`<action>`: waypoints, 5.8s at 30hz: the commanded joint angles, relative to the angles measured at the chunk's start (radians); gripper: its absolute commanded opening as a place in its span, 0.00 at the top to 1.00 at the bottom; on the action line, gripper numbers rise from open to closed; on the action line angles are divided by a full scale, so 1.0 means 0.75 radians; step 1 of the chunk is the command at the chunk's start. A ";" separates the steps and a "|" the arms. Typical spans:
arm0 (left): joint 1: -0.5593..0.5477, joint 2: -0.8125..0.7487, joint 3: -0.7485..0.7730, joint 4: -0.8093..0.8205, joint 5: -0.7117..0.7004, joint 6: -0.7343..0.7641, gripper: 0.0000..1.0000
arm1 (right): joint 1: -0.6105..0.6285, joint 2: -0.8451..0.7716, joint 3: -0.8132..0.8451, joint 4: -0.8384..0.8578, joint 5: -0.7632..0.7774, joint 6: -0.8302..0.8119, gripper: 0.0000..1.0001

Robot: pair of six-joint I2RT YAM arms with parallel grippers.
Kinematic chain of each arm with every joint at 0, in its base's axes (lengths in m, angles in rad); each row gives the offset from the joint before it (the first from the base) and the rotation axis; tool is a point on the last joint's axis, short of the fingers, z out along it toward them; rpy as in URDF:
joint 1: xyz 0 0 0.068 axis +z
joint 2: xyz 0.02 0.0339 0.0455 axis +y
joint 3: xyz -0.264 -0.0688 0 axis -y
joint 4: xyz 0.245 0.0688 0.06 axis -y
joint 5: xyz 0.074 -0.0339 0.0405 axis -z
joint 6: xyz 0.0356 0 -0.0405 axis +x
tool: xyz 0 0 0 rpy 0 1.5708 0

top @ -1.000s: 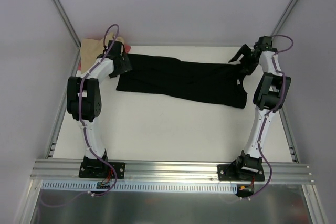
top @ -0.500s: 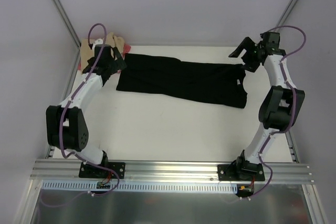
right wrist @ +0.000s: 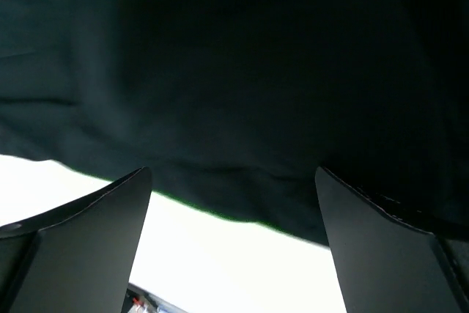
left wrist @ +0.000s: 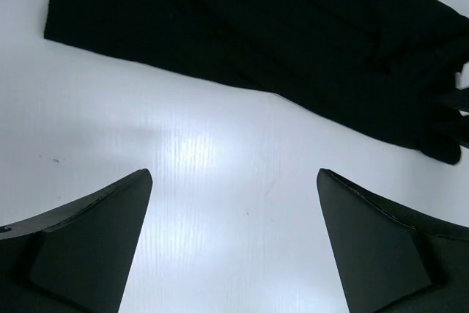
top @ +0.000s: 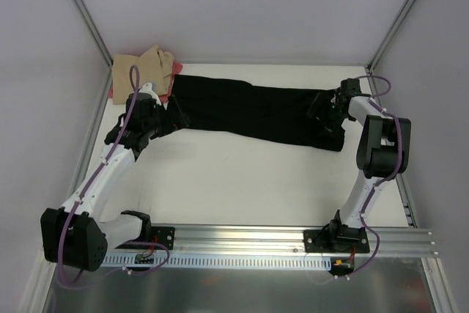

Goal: Fold and stack the t-shirts
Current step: Fold the other side of the tshirt into a rectangle, then rotate the tshirt 90 degrees

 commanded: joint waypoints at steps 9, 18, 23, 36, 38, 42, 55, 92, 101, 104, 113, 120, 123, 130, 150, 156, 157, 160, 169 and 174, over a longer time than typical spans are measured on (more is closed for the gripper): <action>-0.012 -0.209 -0.004 -0.148 0.106 0.017 0.01 | -0.049 0.083 -0.070 -0.051 0.182 -0.008 0.01; -0.012 -0.238 0.041 -0.246 0.098 0.066 0.01 | -0.178 0.056 -0.073 -0.075 0.364 -0.028 0.01; -0.012 -0.256 0.084 -0.315 0.072 0.123 0.01 | -0.229 0.076 -0.026 -0.077 0.342 -0.020 0.01; -0.012 -0.179 0.074 -0.297 0.131 0.138 0.01 | -0.317 -0.054 0.227 -0.231 0.748 -0.073 0.01; -0.012 -0.171 0.070 -0.295 0.131 0.142 0.01 | -0.315 -0.054 0.301 -0.277 0.789 -0.078 0.01; -0.010 -0.152 0.058 -0.252 0.147 0.154 0.01 | -0.285 -0.140 0.371 -0.282 0.745 -0.088 0.01; 0.021 0.768 0.551 -0.193 0.358 0.265 0.01 | 0.061 -0.790 -0.138 -0.308 0.133 -0.080 0.01; -0.290 1.331 1.223 -0.632 -0.168 1.698 0.01 | 0.067 -1.216 -0.725 -0.364 -0.096 -0.168 0.00; -0.300 1.429 1.352 -0.610 -0.027 1.809 0.01 | 0.069 -1.142 -0.723 -0.335 -0.086 -0.180 0.00; -0.294 1.484 1.373 -0.628 -0.006 1.817 0.01 | 0.069 -1.136 -0.715 -0.339 -0.084 -0.182 0.00; -0.272 1.652 1.563 -0.773 0.100 1.766 0.01 | 0.069 -1.163 -0.705 -0.359 -0.068 -0.184 0.00; -0.261 1.658 1.528 -0.919 0.215 1.707 0.01 | 0.069 -1.189 -0.709 -0.357 -0.061 -0.174 0.01; -0.284 1.640 1.494 -0.988 0.229 1.654 0.01 | 0.069 -1.208 -0.719 -0.345 -0.063 -0.164 0.01; -0.363 1.570 1.357 -1.148 0.247 1.484 0.02 | 0.067 -1.261 -0.743 -0.335 -0.090 -0.149 0.01; -0.782 1.212 0.565 -0.931 0.482 0.831 0.01 | 0.051 -1.584 -0.780 -0.492 -0.158 -0.149 0.01; -1.001 1.102 0.432 -0.745 0.546 0.555 0.01 | 0.051 -1.652 -0.799 -0.544 -0.172 -0.151 0.01; -1.064 1.094 0.414 -0.727 0.550 0.529 0.01 | 0.051 -1.670 -0.803 -0.552 -0.170 -0.159 0.01; -1.136 1.040 0.385 -0.673 0.457 0.451 0.01 | 0.051 -1.684 -0.813 -0.568 -0.156 -0.176 0.01; -1.149 0.587 0.638 -0.820 -0.292 0.363 0.01 | 0.051 -1.529 -0.686 -0.535 -0.096 -0.174 0.01; -1.231 0.374 0.743 -0.835 -0.746 0.399 0.01 | 0.051 -1.294 -0.580 -0.397 -0.010 -0.127 0.01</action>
